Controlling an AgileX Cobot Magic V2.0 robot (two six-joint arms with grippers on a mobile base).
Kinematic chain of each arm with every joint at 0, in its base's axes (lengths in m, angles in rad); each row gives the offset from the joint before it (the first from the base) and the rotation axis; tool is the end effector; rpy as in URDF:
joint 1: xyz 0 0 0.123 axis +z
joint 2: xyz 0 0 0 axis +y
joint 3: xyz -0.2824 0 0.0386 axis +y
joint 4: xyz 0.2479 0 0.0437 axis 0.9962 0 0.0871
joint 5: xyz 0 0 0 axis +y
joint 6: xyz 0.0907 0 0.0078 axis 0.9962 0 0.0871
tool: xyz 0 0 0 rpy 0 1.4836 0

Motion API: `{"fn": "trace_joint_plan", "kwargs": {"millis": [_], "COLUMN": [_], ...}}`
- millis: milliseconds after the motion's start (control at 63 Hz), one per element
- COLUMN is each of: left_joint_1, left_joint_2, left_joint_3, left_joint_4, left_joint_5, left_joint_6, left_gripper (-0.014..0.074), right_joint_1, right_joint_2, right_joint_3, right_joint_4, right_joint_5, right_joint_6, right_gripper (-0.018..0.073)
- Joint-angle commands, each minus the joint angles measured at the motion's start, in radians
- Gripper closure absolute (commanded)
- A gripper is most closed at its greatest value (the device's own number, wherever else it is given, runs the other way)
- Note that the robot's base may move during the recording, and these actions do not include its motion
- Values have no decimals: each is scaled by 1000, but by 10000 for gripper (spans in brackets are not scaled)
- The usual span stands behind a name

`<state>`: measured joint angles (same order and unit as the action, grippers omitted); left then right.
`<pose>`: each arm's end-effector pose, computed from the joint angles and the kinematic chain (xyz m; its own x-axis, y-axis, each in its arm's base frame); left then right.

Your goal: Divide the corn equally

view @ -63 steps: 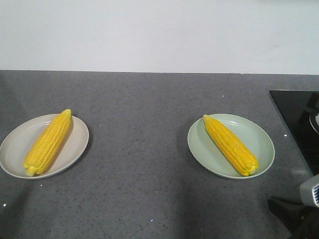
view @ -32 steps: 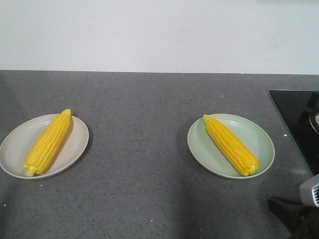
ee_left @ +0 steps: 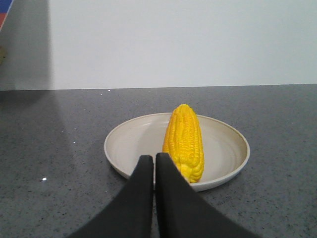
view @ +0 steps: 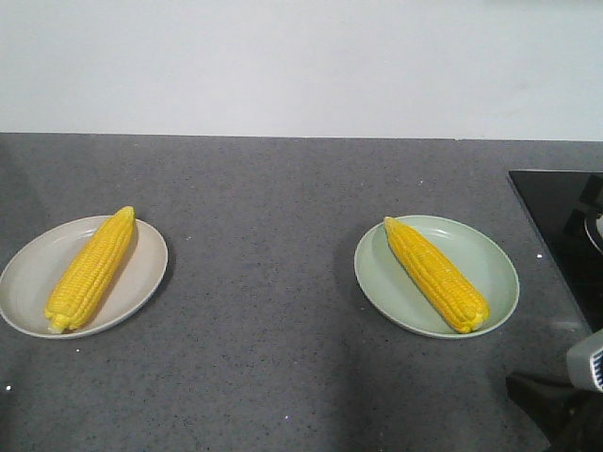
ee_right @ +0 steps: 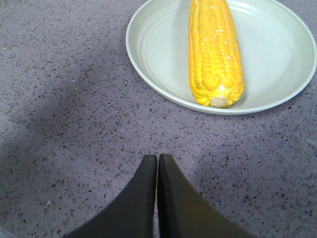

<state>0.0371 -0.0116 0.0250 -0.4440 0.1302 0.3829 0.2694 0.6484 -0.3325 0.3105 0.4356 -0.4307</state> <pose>0.0566 -0.0030 0.1946 -0.0449 -0.0594 -0.9972 0.0161 0.9981 -0.0602 0.1120 0.0431 0.2344 -0.5205 -0.2950 -0.8013 -0.4445 0.8948 -0.0407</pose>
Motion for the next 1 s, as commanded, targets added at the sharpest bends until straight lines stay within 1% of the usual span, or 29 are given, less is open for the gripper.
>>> {"fn": "trace_joint_plan", "kwargs": {"millis": [0, 48, 79, 95, 190, 206, 222, 286, 333, 365, 476, 983], "left_joint_1": [0, 0, 0, 0, 0, 0, 0, 0, 0, 0, 0, 0], "left_joint_2": [-14, -14, -14, -14, -14, -14, -14, -14, -14, -14, -14, -14], "left_joint_3": [-22, -22, -22, -22, -22, -22, -22, -22, -22, -22, -22, -22], "left_joint_4": [15, 52, 91, 124, 263, 294, 312, 384, 416, 429, 434, 434], "left_joint_5": [-59, -61, -65, -64, -64, -64, -64, -63, -63, -62, -62, -62], "left_joint_6": [-77, -121, -158, -190, -357, -400, -428, -530, -583, -603, -647, -645], "left_gripper": [603, 603, 603, 603, 603, 603, 603, 603, 603, 603, 603, 603], "right_joint_1": [-6, -6, -6, -6, -6, -6, -6, -6, -6, -6, -6, -6], "right_joint_2": [-2, -2, -2, -2, -2, -2, -2, -2, -2, -2, -2, -2], "right_joint_3": [-27, -27, -27, -27, -27, -27, -27, -27, -27, -27, -27, -27], "right_joint_4": [10, 10, 10, 10, 10, 10, 10, 10, 10, 10, 10, 10], "right_joint_5": [-55, -55, -55, -55, -55, -55, -55, -55, -54, -54, -54, -54], "right_joint_6": [-10, -10, -10, -10, -10, -10, -10, -10, -10, -10, -10, -10], "right_gripper": [567, 567, 567, 567, 567, 567, 567, 567, 567, 567, 567, 567]}}
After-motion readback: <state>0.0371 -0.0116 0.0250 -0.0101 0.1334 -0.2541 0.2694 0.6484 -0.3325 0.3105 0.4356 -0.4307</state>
